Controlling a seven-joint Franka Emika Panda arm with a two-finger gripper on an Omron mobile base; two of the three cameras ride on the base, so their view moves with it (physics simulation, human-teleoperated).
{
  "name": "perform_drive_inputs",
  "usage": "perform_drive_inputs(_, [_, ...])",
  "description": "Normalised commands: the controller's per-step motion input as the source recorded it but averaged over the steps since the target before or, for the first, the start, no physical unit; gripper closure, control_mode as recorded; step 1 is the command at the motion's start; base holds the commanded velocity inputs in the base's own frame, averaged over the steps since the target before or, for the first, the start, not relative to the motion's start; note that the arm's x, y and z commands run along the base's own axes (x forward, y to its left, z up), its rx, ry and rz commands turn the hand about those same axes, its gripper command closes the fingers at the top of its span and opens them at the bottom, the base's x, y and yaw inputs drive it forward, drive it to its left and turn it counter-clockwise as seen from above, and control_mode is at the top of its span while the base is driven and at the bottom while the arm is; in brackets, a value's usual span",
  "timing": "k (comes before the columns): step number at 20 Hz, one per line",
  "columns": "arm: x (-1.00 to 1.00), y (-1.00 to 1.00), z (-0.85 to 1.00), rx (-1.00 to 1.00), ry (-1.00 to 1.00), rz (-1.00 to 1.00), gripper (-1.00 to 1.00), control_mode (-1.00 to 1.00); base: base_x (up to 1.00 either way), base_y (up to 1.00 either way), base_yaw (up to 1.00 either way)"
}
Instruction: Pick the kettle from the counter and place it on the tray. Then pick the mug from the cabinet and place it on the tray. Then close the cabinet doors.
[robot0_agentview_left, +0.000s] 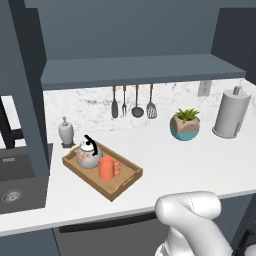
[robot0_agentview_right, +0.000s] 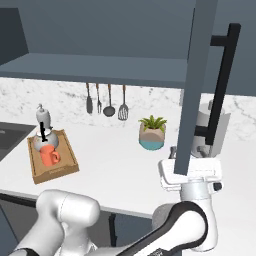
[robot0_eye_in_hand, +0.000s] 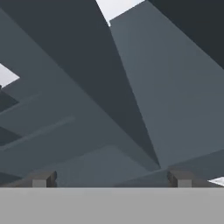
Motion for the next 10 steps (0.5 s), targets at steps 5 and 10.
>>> perform_drive_inputs(5, [-0.06, -0.40, 0.14, 0.00, -0.19, -0.08, -1.00, -1.00, 0.00, 0.00, 0.00])
perform_drive_inputs(10, [-0.10, -0.32, 0.23, 0.00, -0.16, -0.09, -1.00, -1.00, 0.00, 0.00, 0.00])
